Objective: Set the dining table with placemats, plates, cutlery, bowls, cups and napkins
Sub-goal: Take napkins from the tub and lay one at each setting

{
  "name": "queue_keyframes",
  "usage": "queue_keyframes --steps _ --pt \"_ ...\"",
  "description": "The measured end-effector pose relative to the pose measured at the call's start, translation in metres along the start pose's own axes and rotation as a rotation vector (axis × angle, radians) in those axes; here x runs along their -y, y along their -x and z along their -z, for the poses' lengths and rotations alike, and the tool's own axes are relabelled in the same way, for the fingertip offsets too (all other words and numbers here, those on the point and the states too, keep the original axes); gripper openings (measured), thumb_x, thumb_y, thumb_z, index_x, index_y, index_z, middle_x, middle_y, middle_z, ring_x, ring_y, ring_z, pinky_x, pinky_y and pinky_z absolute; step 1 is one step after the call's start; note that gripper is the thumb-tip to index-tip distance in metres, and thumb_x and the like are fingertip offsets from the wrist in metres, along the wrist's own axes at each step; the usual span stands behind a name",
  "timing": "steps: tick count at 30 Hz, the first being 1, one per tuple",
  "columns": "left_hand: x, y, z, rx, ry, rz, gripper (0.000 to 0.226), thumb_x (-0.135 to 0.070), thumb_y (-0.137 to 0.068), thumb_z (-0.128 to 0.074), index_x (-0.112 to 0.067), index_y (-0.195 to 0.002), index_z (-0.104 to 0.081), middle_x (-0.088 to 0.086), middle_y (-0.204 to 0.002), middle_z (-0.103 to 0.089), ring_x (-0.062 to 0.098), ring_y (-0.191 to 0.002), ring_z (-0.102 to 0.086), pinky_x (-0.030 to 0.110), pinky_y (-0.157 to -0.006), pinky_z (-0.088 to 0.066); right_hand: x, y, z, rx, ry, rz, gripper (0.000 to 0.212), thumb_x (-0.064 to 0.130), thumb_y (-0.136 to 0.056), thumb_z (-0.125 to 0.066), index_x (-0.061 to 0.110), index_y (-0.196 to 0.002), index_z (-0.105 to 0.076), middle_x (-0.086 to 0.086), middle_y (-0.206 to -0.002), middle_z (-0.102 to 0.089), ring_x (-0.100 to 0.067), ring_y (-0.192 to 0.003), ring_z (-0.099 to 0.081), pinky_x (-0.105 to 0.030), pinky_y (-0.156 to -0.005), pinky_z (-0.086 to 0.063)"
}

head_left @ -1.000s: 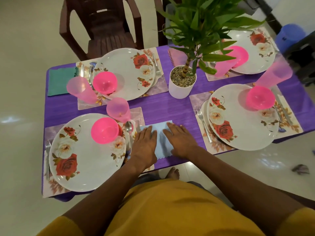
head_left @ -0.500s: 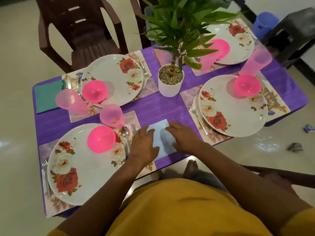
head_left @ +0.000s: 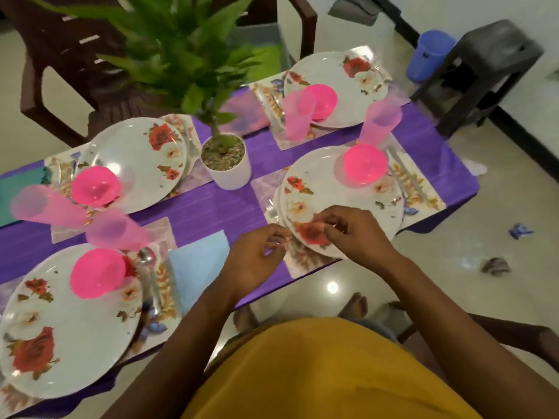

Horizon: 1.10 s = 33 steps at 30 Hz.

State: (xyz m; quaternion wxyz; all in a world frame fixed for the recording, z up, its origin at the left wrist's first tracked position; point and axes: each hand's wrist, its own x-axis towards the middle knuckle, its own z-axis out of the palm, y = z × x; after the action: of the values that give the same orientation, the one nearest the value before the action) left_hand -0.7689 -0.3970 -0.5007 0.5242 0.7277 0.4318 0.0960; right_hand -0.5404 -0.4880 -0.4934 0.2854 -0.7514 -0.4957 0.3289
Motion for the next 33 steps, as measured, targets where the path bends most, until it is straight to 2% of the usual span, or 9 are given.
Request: queue_keyframes --steps 5,9,12,15,22,27,30,33 --pt "-0.057 -0.033 -0.059 -0.068 -0.024 -0.004 0.023 -0.018 -0.098 -0.067 -0.032 -0.115 -0.074 -0.019 -0.105 -0.075 0.002 -0.099 -0.070 0.026 -0.090 -0.058 -0.056 0.001 0.078 -0.043 -0.036 -0.004 0.014 0.025 -0.098 -0.068 0.024 -0.109 -0.075 0.010 -0.093 -0.074 -0.006 -0.080 -0.070 -0.040 -0.080 -0.061" --pt "-0.099 -0.053 -0.103 -0.120 0.011 -0.009 0.022 -0.021 -0.101 -0.065 -0.031 -0.118 -0.073 -0.016 -0.109 -0.075 0.005 -0.102 -0.070 0.031 -0.088 -0.062 -0.090 0.004 0.132 -0.039 -0.118 -0.022 0.010 0.020 -0.098 -0.068 0.024 -0.104 -0.076 0.010 -0.094 -0.074 -0.007 -0.078 -0.071 -0.038 -0.066 -0.064" --pt "-0.122 -0.069 -0.131 -0.134 -0.009 -0.018 0.019 -0.026 -0.101 -0.065 -0.033 -0.116 -0.074 -0.020 -0.106 -0.074 0.000 -0.100 -0.068 0.031 -0.084 -0.061 -0.113 0.002 0.159 -0.047 -0.101 -0.024 0.010 0.021 -0.097 -0.070 0.024 -0.103 -0.076 0.014 -0.097 -0.075 -0.004 -0.086 -0.071 -0.029 -0.079 -0.061" --pt "-0.137 -0.090 -0.151 -0.096 -0.055 -0.038 0.018 -0.027 -0.100 -0.066 -0.033 -0.115 -0.074 -0.022 -0.105 -0.074 -0.001 -0.101 -0.068 0.031 -0.091 -0.060 -0.130 -0.005 0.179 -0.053 -0.099 -0.050 0.010 0.024 -0.097 -0.070 0.024 -0.105 -0.076 0.016 -0.097 -0.075 -0.002 -0.089 -0.070 -0.025 -0.080 -0.058" --pt "-0.164 -0.151 -0.175 -0.032 -0.065 -0.078 0.021 -0.021 -0.101 -0.065 -0.029 -0.118 -0.075 -0.018 -0.110 -0.076 0.001 -0.102 -0.069 0.034 -0.094 -0.059 -0.151 -0.028 0.217 -0.105 -0.084 -0.143 0.012 0.022 -0.098 -0.069 0.020 -0.108 -0.076 0.016 -0.096 -0.072 -0.004 -0.087 -0.069 -0.030 -0.080 -0.061" --pt "-0.185 -0.190 -0.185 0.013 -0.020 -0.127 0.023 -0.013 -0.100 -0.065 -0.025 -0.116 -0.076 -0.017 -0.103 -0.077 0.000 -0.098 -0.070 0.033 -0.091 -0.060 -0.159 -0.052 0.245 -0.161 -0.033 -0.170 0.009 0.025 -0.097 -0.070 0.025 -0.104 -0.076 0.017 -0.093 -0.072 -0.003 -0.087 -0.068 -0.032 -0.081 -0.059" --pt "-0.198 -0.211 -0.191 0.044 -0.037 -0.146 0.021 -0.015 -0.100 -0.065 -0.023 -0.116 -0.076 -0.013 -0.105 -0.078 0.005 -0.100 -0.072 0.039 -0.093 -0.060 -0.167 -0.066 0.259 -0.201 -0.010 -0.169 0.011 0.025 -0.098 -0.070 0.023 -0.106 -0.075 0.019 -0.091 -0.068 -0.004 -0.086 -0.066 -0.032 -0.082 -0.058" --pt "-0.214 -0.230 -0.199 0.051 -0.063 -0.154 0.020 -0.017 -0.100 -0.066 -0.024 -0.115 -0.077 -0.016 -0.104 -0.076 0.000 -0.098 -0.070 0.036 -0.092 -0.060 -0.177 -0.082 0.273 -0.220 -0.028 -0.158 0.010 0.025 -0.098 -0.069 0.023 -0.106 -0.075 0.015 -0.093 -0.071 -0.005 -0.084 -0.067 -0.035 -0.082 -0.060"
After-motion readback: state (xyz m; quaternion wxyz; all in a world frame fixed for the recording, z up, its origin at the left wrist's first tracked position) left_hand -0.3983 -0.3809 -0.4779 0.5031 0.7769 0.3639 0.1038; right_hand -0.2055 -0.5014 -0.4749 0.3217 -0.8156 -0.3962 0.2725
